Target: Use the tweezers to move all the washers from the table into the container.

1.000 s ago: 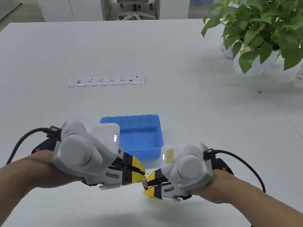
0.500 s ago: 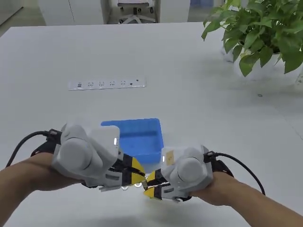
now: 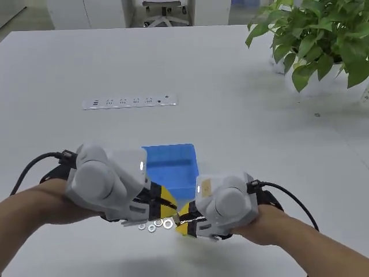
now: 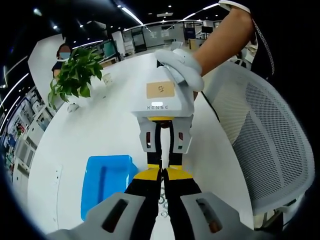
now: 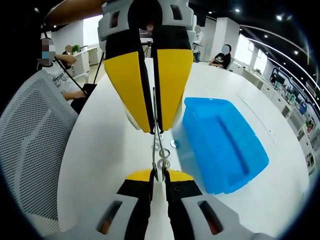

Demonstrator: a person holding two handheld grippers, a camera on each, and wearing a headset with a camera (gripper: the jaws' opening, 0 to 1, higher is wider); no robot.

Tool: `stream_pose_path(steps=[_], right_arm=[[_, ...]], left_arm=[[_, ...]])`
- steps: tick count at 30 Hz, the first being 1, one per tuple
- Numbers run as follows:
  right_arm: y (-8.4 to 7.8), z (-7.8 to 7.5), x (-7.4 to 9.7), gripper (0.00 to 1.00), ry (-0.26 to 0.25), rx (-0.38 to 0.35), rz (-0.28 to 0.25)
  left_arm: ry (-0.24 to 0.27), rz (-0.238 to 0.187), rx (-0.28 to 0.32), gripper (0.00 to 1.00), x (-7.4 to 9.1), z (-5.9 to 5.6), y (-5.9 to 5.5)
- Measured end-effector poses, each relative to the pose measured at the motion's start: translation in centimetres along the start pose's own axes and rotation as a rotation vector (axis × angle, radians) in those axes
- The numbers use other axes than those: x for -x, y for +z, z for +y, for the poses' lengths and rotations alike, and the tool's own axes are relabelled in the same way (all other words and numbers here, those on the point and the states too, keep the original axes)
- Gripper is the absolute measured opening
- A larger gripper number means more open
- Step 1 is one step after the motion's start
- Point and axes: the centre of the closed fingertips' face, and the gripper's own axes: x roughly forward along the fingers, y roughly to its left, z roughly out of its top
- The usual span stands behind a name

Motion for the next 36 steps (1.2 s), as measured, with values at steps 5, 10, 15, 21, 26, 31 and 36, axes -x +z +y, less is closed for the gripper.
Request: stream_pose_path(steps=[5, 10, 15, 21, 26, 31, 36], right_arm=[[0.0, -0.4, 0.0, 0.11, -0.011, -0.003, 0.000], [-0.1, -0.7, 0.0, 0.11, -0.017, -0.005, 0.003], [-0.3, -0.8, -0.2, 0.11, -0.018, -0.004, 0.011], [-0.3, -1.0, -0.2, 0.12, -0.014, -0.021, 0.005], [-0.4, -1.0, -0.2, 0.12, -0.012, -0.028, 0.004], [-0.4, -1.1, -0.2, 0.12, -0.013, -0.036, 0.002], [-0.3, -1.2, -0.1, 0.13, -0.015, -0.037, -0.001]], left_arm=[[-0.003, 0.000, -0.006, 0.06, 0.0, 0.3, 0.0], [-0.003, -0.001, -0.009, 0.06, -0.2, 0.6, 0.0], [-0.006, 0.000, -0.012, 0.06, -0.5, 0.8, -0.1], [-0.007, -0.006, -0.006, 0.07, -0.6, 1.1, -0.1], [-0.009, -0.007, -0.002, 0.07, -0.6, 1.2, 0.0], [-0.003, -0.008, 0.014, 0.07, -0.7, 1.6, 0.0], [-0.001, -0.008, 0.027, 0.07, -0.8, 2.0, 0.0]])
